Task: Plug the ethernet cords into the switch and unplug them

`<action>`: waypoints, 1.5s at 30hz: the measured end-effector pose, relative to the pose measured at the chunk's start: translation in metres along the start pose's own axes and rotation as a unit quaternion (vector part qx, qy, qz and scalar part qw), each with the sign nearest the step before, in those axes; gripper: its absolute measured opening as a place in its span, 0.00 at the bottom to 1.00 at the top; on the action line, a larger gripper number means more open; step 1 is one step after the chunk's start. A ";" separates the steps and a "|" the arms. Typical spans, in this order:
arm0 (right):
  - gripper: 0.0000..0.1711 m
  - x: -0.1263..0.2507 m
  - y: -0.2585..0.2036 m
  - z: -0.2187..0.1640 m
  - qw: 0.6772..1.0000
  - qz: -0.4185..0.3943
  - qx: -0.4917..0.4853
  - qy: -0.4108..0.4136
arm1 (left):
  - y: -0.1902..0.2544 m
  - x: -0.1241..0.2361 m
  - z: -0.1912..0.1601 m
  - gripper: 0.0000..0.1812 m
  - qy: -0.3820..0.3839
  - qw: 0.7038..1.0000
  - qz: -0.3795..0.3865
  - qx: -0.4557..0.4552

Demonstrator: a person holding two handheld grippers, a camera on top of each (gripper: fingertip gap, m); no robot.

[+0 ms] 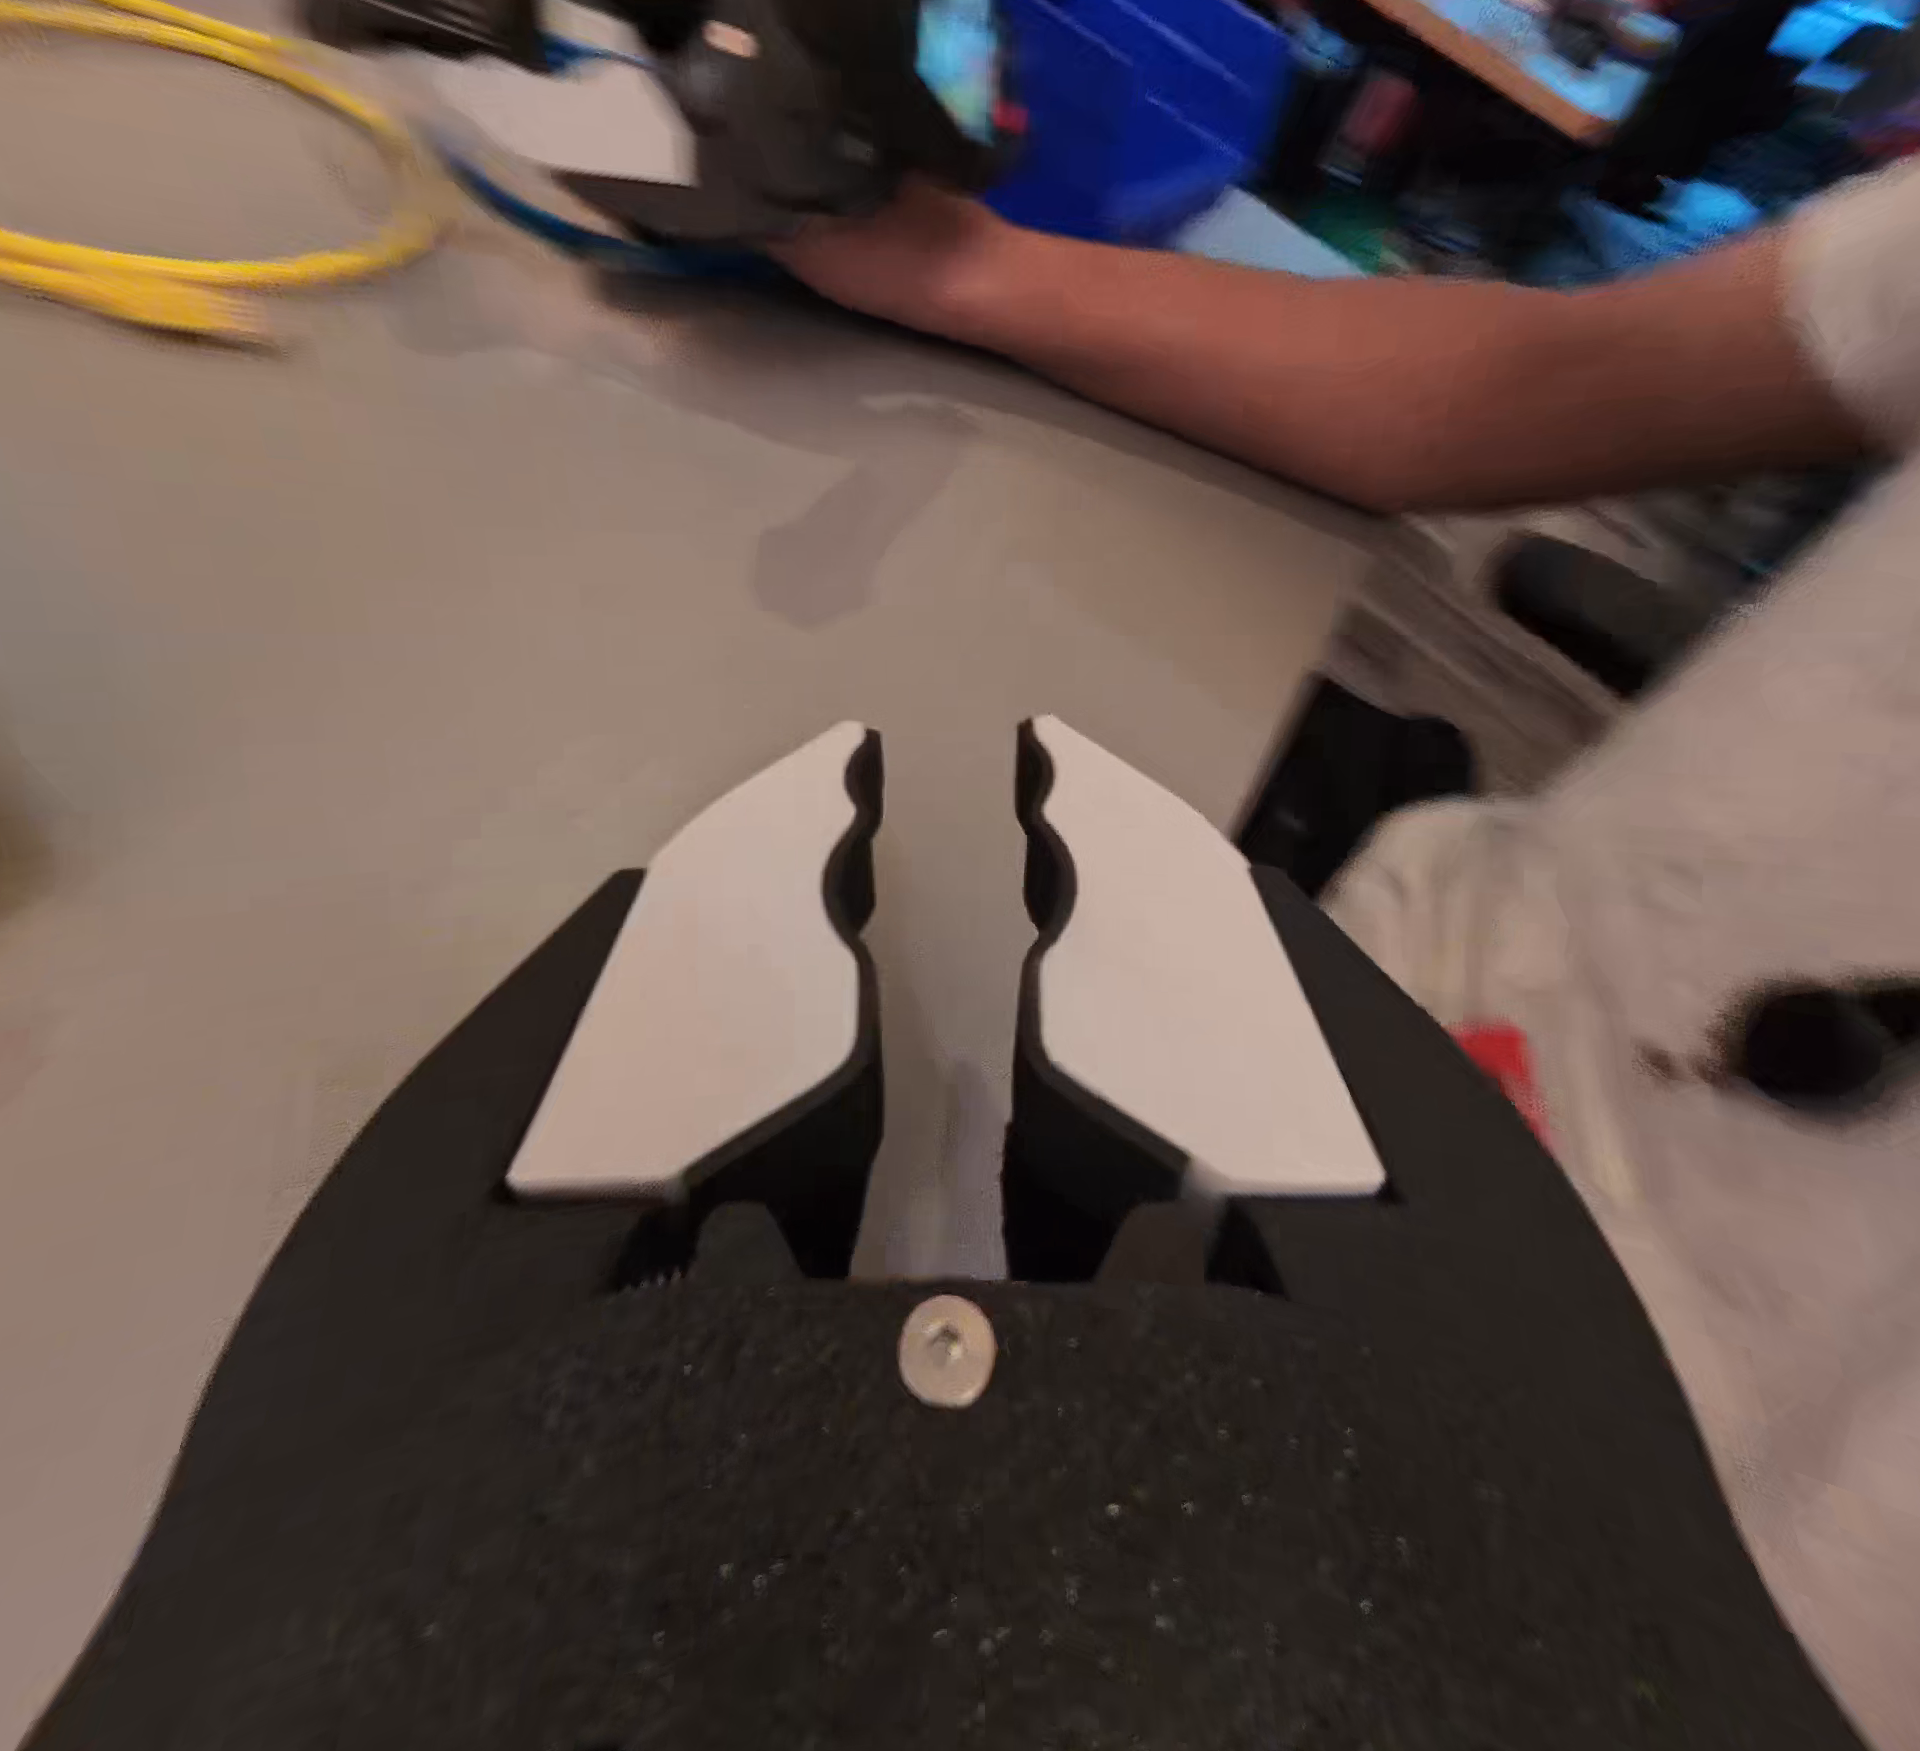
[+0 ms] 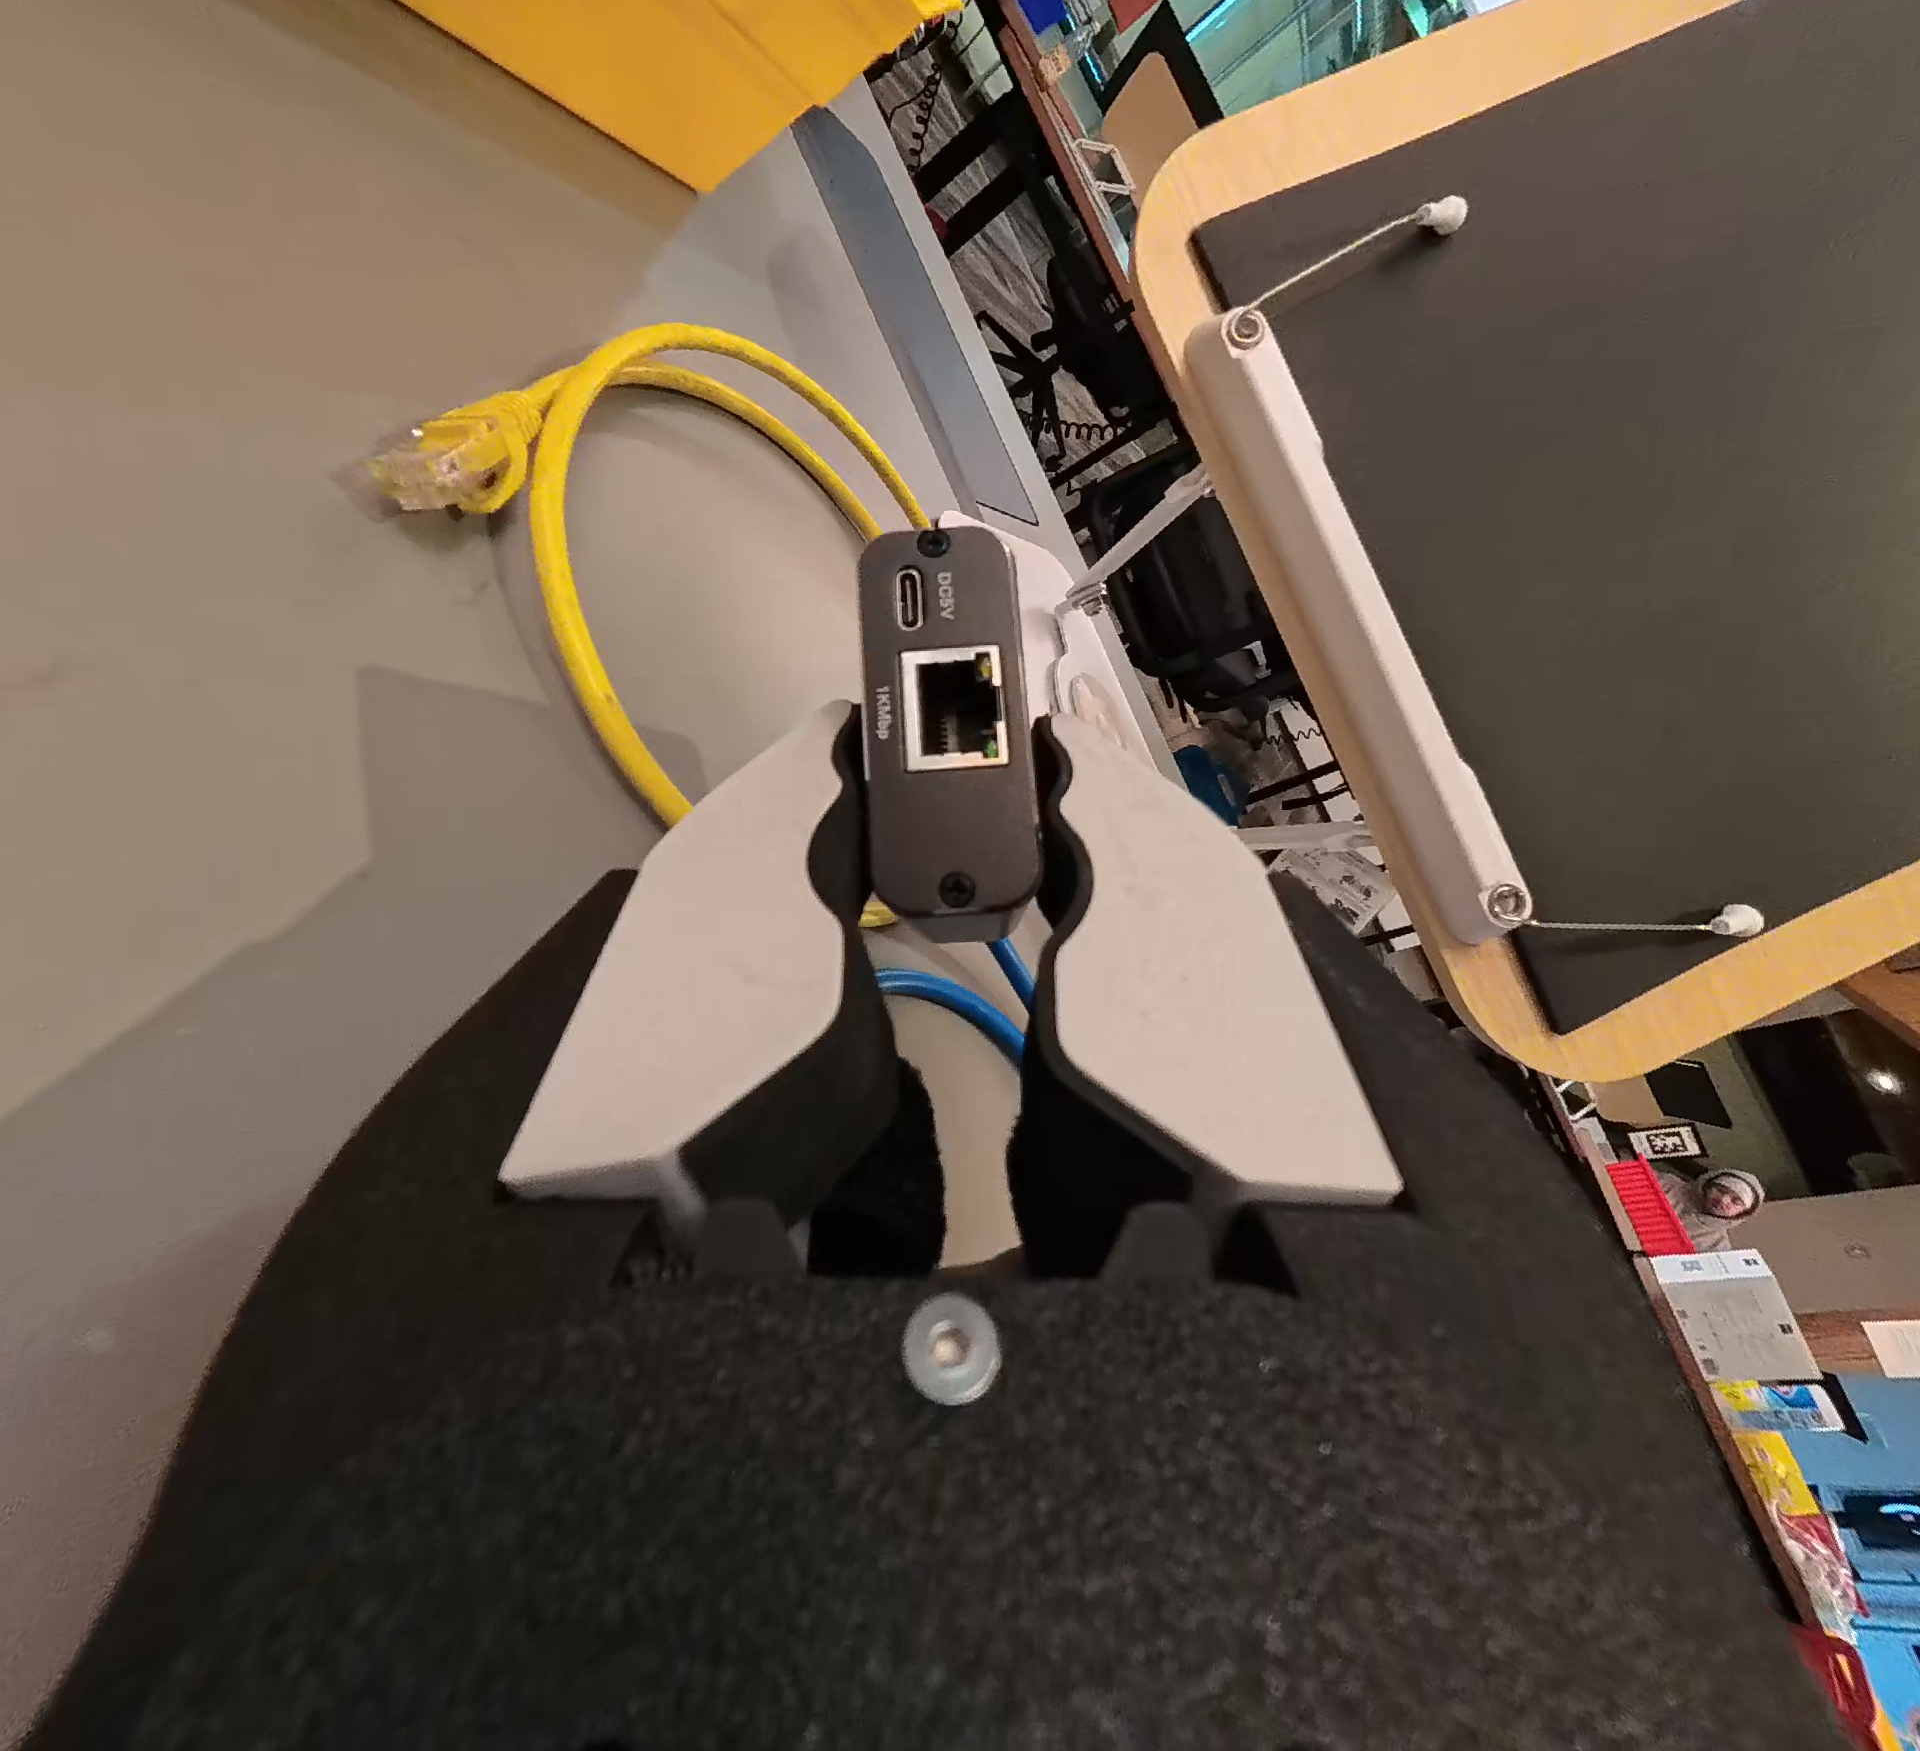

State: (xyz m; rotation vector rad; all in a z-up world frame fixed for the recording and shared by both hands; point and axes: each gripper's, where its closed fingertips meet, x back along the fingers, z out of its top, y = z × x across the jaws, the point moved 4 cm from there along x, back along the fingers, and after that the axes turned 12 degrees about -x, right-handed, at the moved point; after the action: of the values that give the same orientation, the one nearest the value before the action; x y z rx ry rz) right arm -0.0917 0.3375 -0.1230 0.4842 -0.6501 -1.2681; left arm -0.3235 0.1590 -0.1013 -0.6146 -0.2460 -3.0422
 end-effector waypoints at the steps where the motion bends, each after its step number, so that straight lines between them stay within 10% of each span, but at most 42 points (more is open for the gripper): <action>1: 0.16 0.000 0.000 0.000 1.000 0.001 0.000 0.000 | 0.003 0.004 0.003 0.15 -0.015 0.999 -0.035 0.006; 11: 0.16 -0.001 -0.001 0.000 1.000 0.007 -0.004 0.000 | -0.137 0.099 0.027 0.30 -0.269 0.954 0.037 -0.124; 19: 0.16 -0.002 -0.003 -0.001 1.000 0.011 0.002 -0.002 | -0.204 0.099 -0.016 0.29 -0.387 0.918 -0.053 -0.069; 38: 0.16 -0.001 -0.004 -0.001 1.000 0.013 0.004 -0.003 | -0.180 0.105 -0.001 0.07 -0.312 0.943 0.013 -0.118; 45: 0.16 -0.001 -0.004 0.000 1.000 0.014 0.003 -0.001 | -0.144 0.136 0.083 0.05 -0.153 0.962 0.139 -0.181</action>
State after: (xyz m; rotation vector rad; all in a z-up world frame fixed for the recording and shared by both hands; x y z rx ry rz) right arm -0.0945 0.3374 -0.1259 0.4772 -0.6592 -1.2411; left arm -0.4249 0.3149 0.0056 -1.0434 0.3712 -2.7220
